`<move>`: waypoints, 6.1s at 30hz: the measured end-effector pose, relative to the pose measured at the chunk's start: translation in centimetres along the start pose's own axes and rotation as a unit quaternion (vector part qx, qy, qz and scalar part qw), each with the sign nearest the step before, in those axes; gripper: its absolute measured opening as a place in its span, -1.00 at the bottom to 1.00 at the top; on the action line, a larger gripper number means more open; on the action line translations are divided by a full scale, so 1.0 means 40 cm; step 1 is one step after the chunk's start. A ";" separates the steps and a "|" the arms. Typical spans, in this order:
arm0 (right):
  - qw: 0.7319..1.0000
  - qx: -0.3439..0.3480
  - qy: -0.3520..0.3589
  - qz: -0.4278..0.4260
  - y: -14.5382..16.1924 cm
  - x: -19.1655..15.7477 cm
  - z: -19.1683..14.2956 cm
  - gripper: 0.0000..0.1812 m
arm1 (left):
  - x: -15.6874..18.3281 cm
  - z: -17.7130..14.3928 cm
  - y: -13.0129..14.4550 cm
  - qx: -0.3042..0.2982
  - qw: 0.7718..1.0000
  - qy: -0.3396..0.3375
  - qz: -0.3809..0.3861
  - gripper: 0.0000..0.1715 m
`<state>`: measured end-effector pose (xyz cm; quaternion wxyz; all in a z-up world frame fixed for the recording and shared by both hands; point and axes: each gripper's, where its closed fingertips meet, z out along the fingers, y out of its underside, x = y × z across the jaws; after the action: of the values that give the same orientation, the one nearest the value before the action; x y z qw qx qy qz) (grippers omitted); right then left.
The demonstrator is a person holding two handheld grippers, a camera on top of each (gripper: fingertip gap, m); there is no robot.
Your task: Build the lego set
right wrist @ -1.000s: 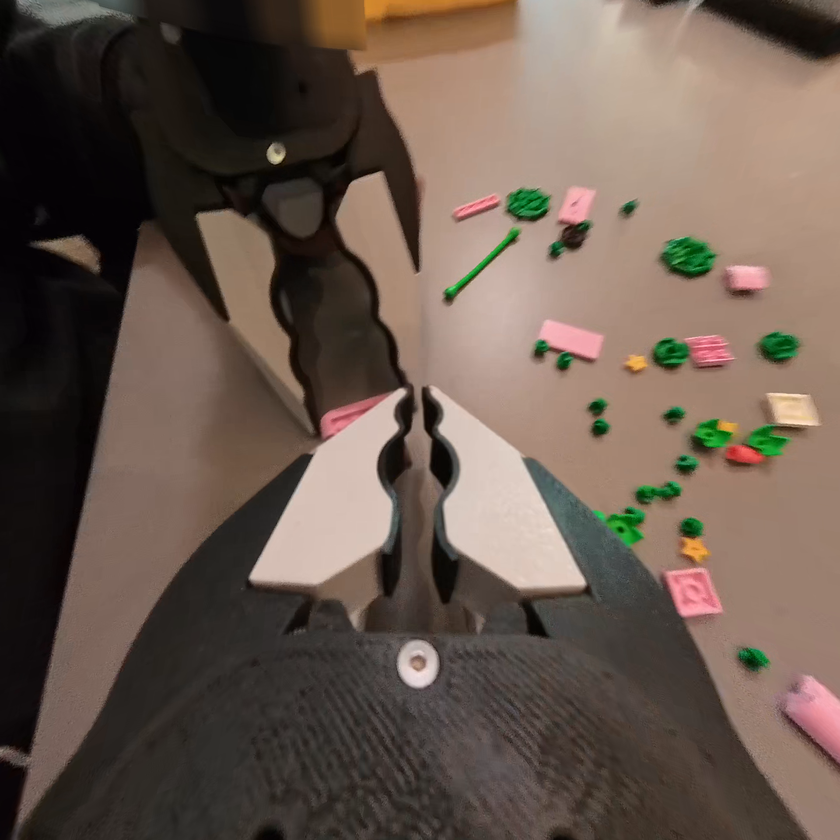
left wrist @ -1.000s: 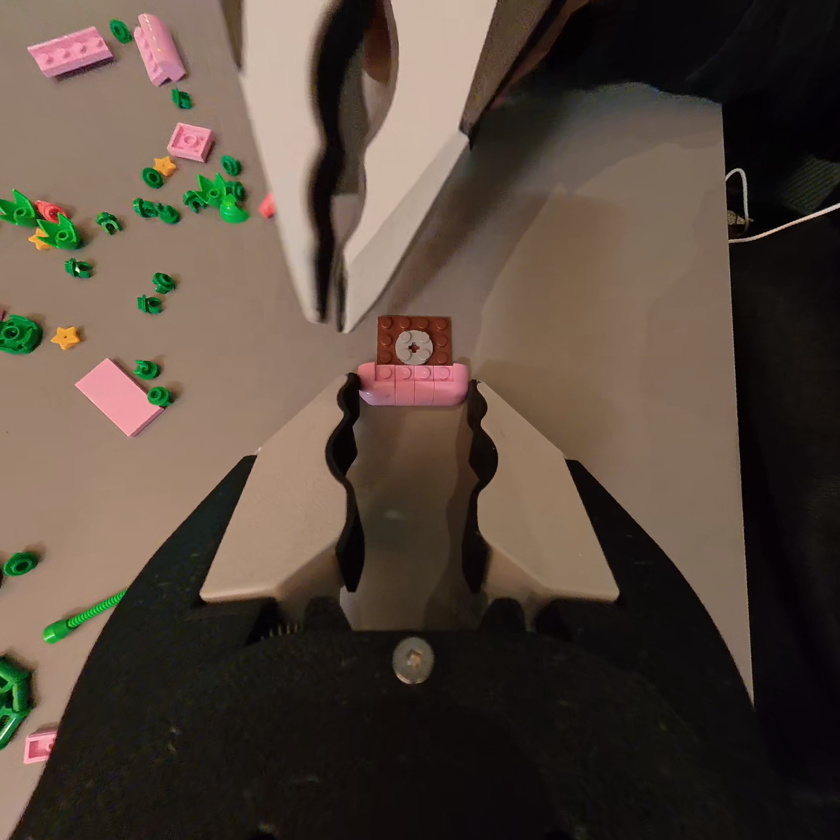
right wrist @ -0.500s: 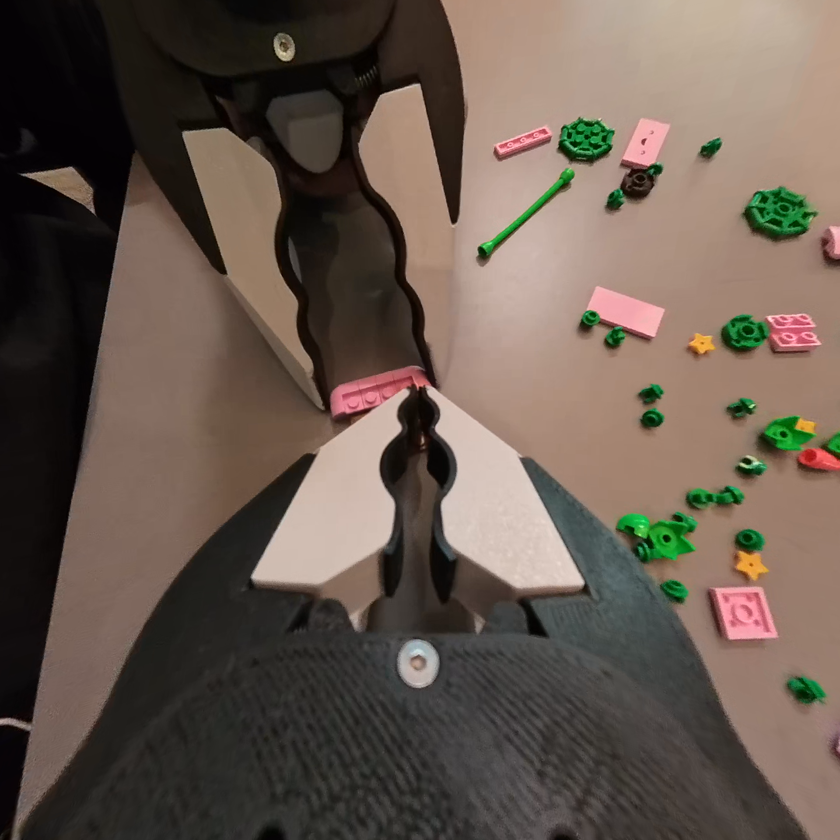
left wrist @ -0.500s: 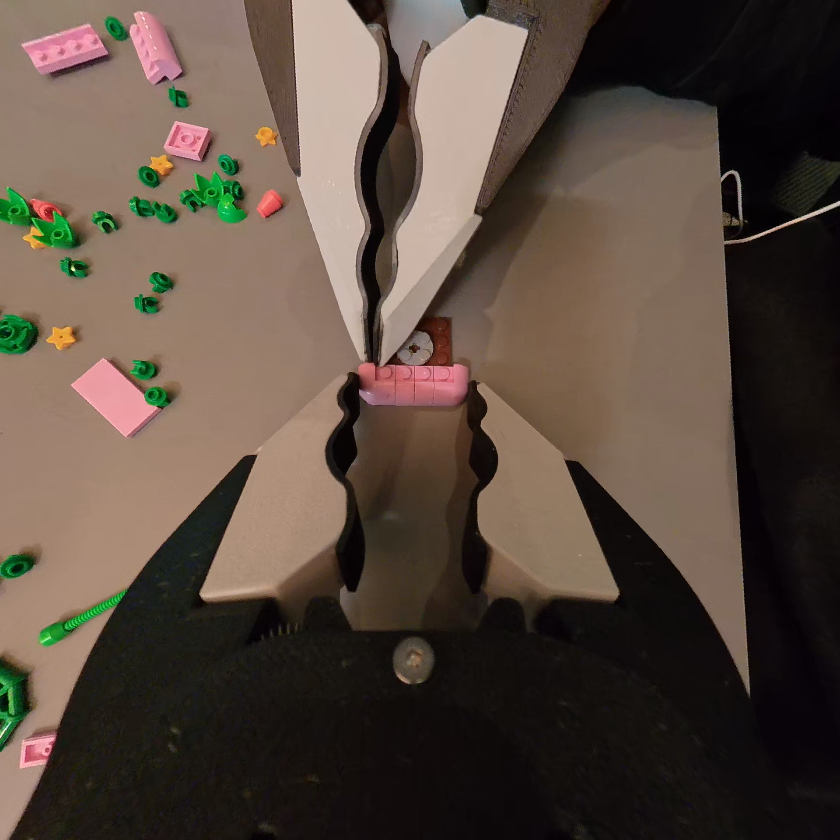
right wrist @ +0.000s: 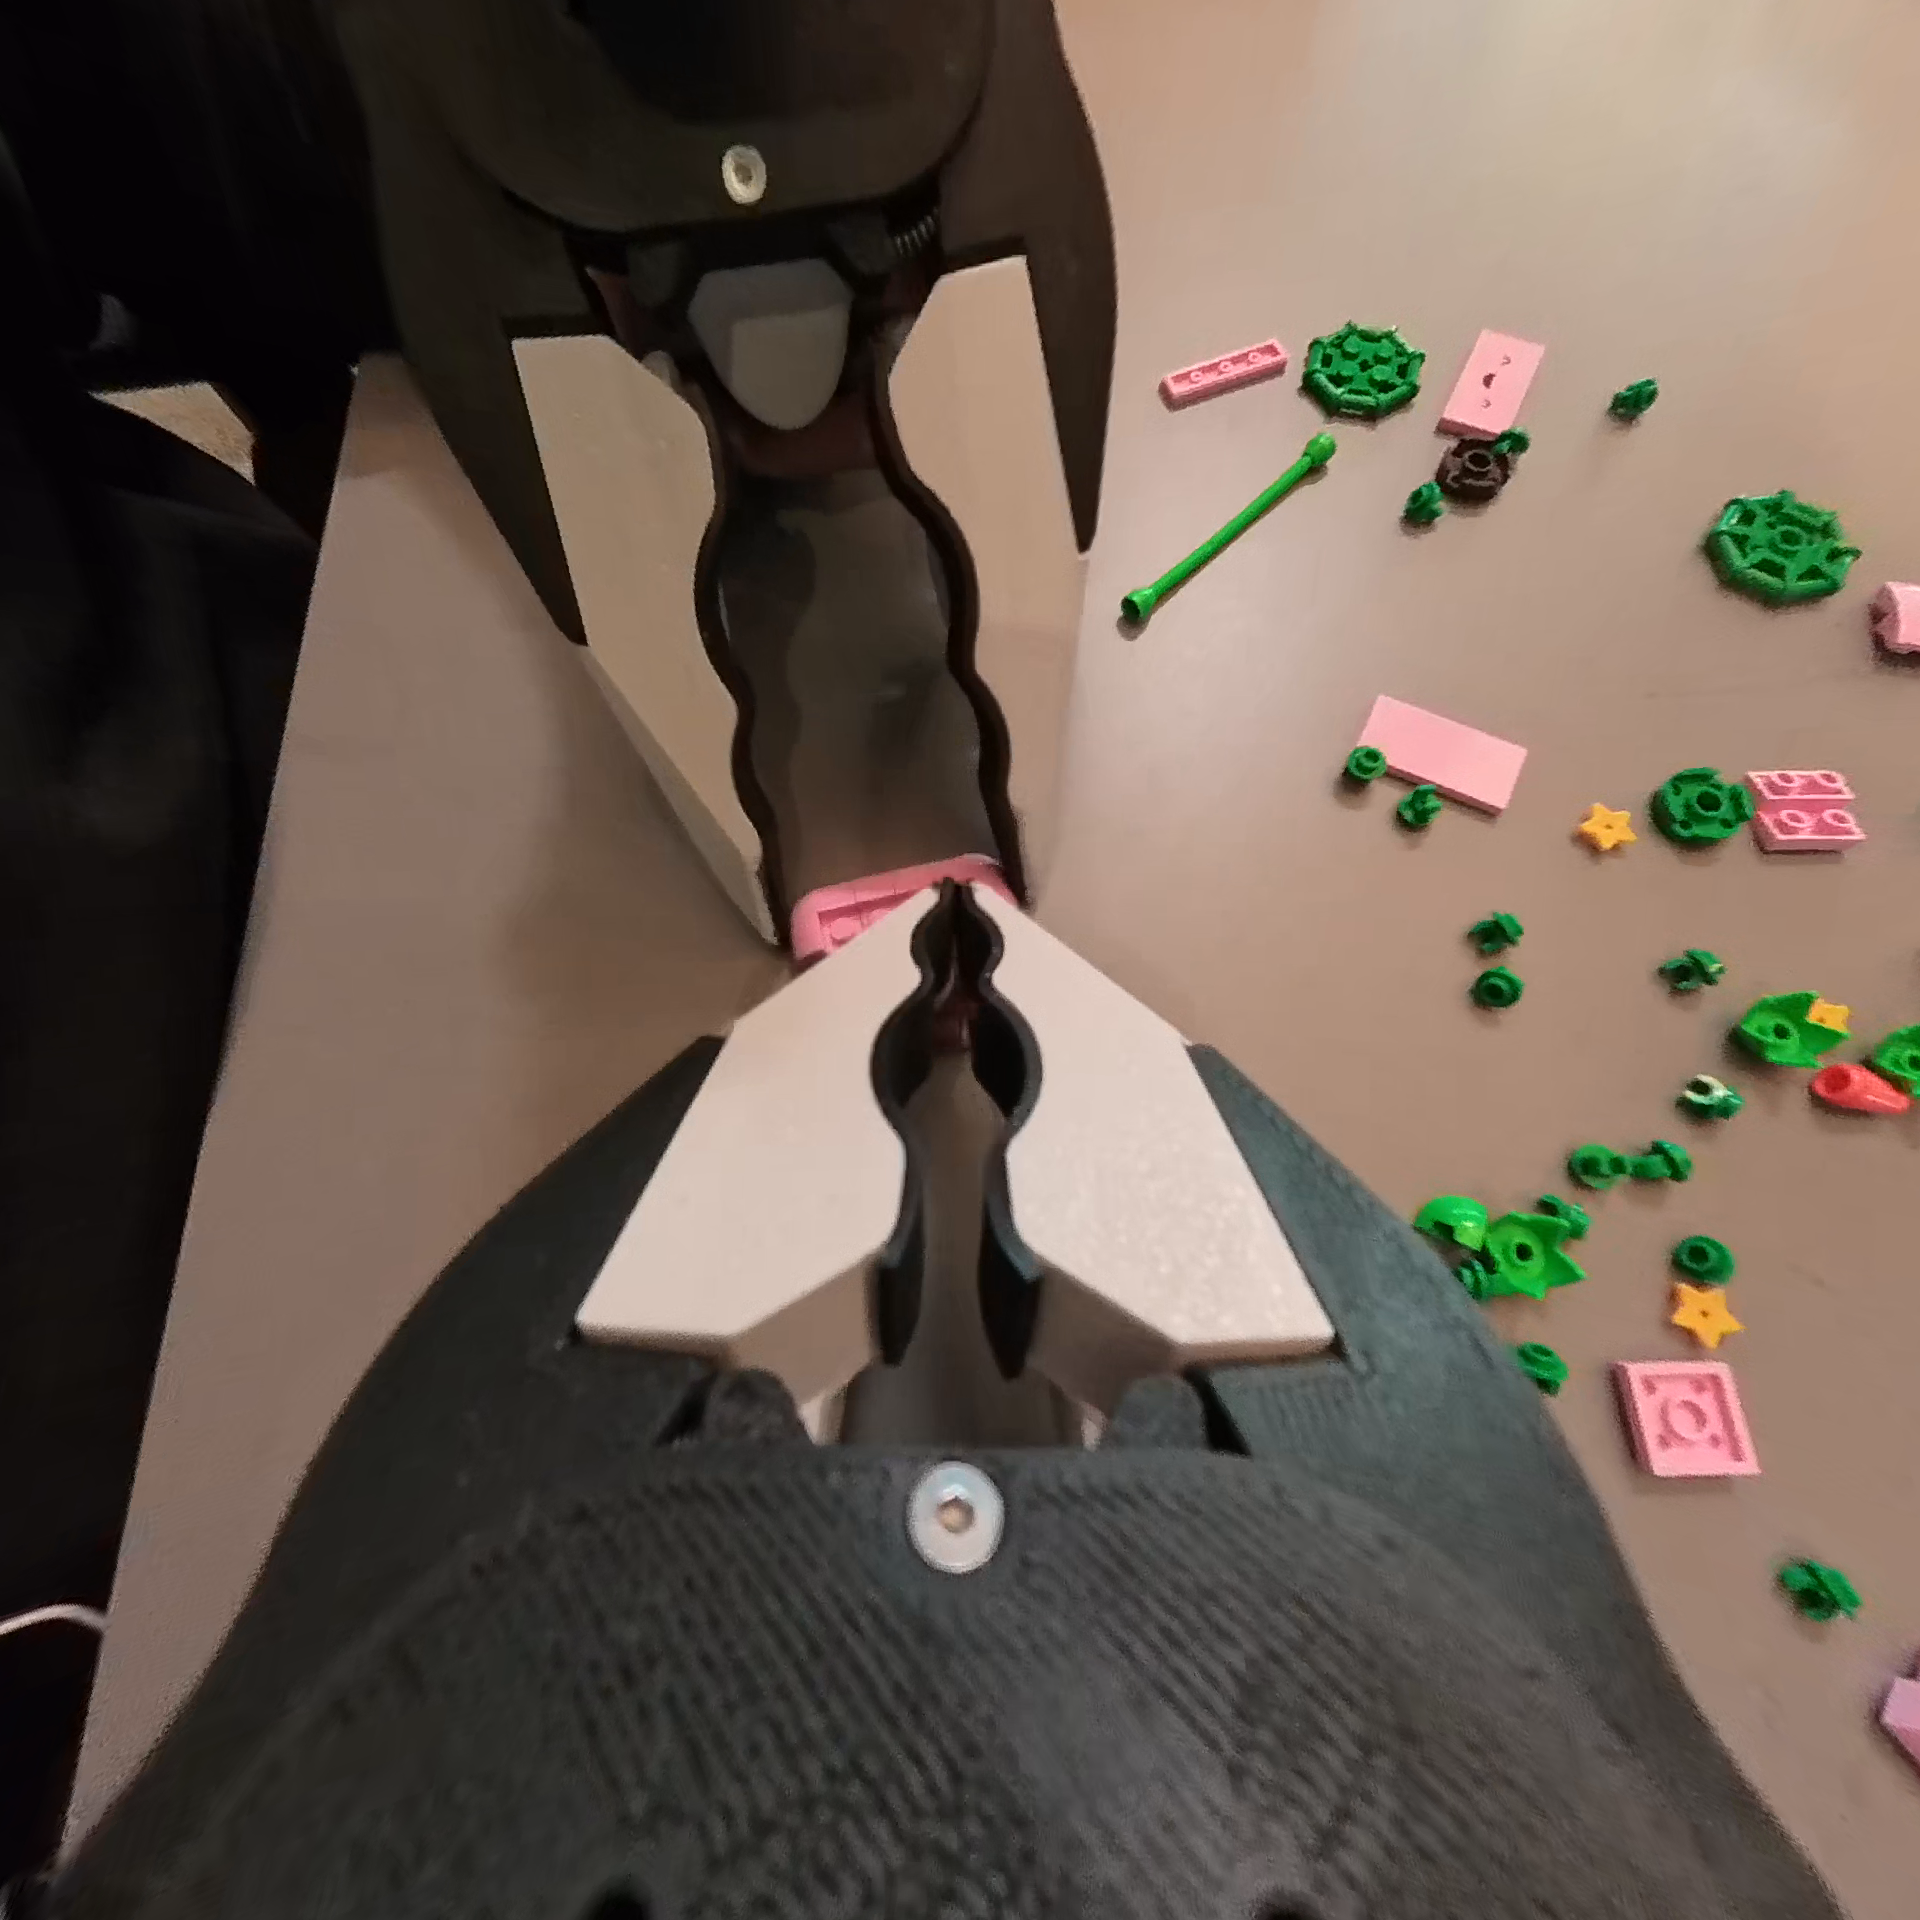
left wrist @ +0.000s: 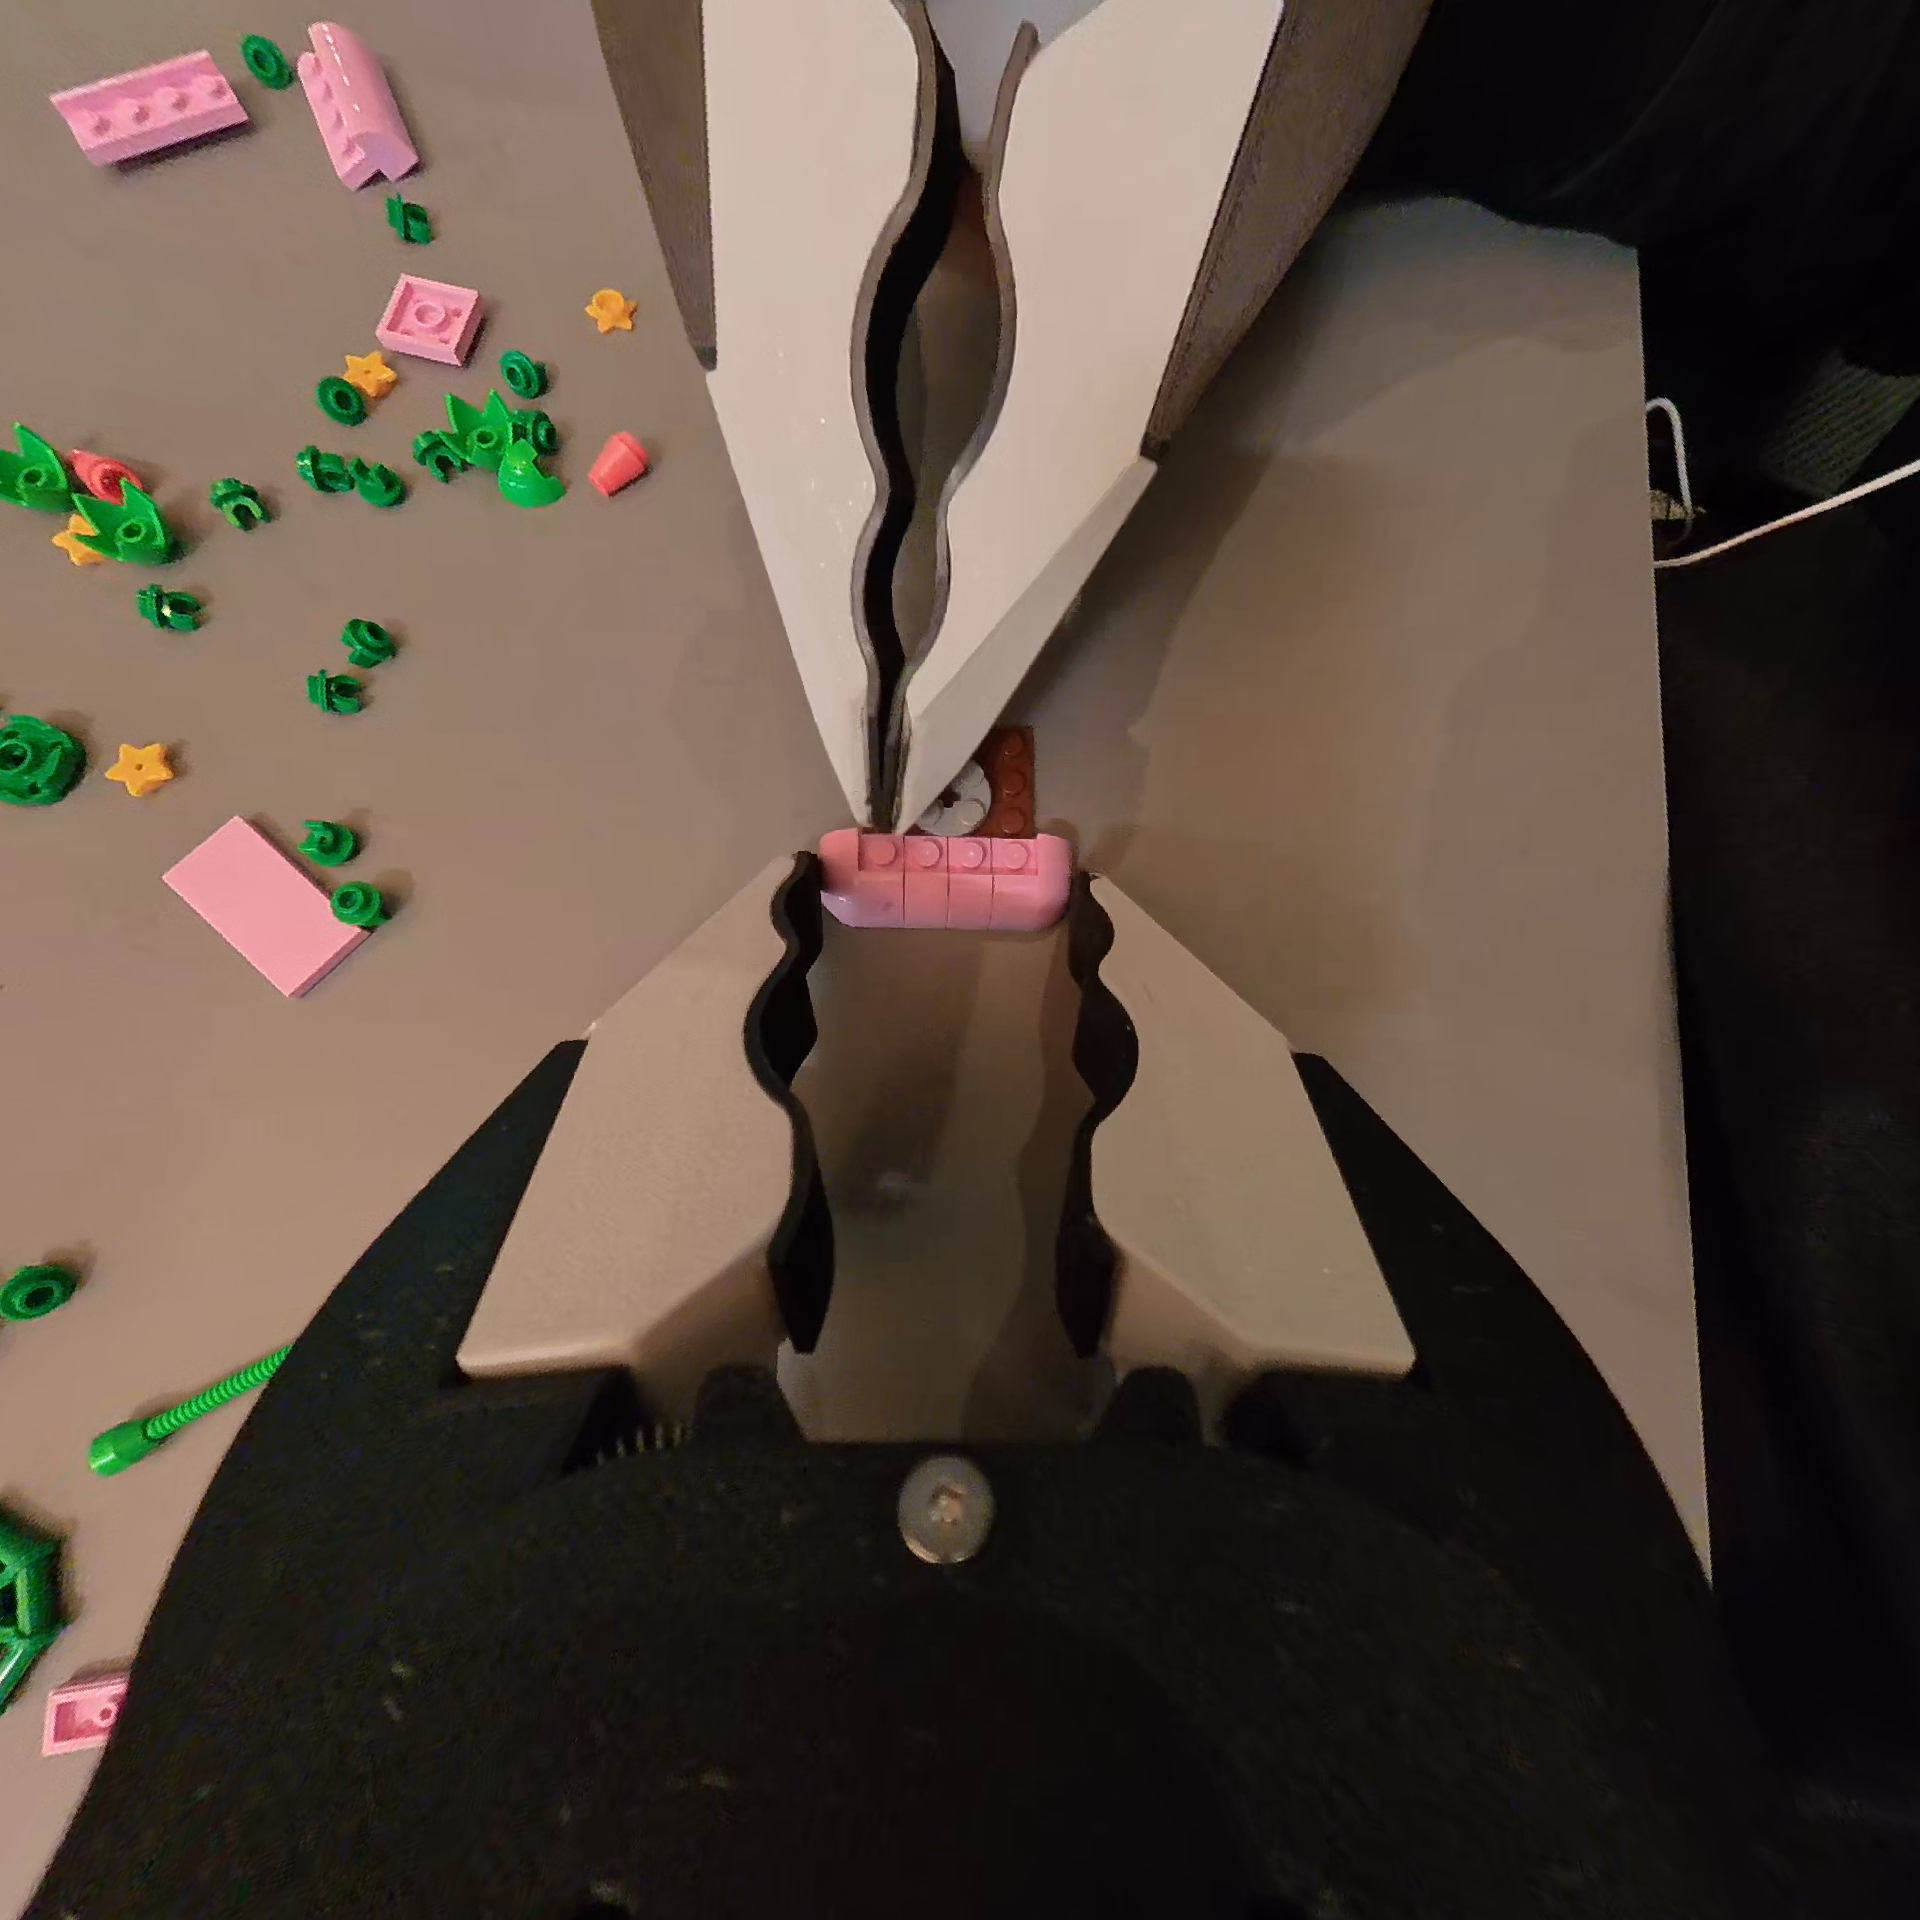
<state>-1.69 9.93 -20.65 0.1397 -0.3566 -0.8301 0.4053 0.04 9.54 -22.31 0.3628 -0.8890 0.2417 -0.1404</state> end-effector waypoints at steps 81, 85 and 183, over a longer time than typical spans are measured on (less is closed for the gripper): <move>0.976 0.157 0.149 0.019 -0.183 0.177 -0.115 -0.72 | -0.197 -0.123 -0.022 0.112 0.980 -0.149 -0.065 -0.52; 0.974 0.199 0.101 0.046 -0.177 0.129 -0.072 -0.73 | -0.202 -0.138 -0.035 0.136 0.977 -0.145 -0.080 -0.53; 0.931 0.066 0.250 0.258 0.171 0.375 -0.309 -0.43 | -0.370 -0.292 0.031 0.192 0.913 -0.319 -0.165 -0.88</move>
<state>-2.58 30.44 -18.96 0.2562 -0.6381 -0.6193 0.3790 -17.83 9.88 -16.15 0.5559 -0.8269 -0.0687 0.0493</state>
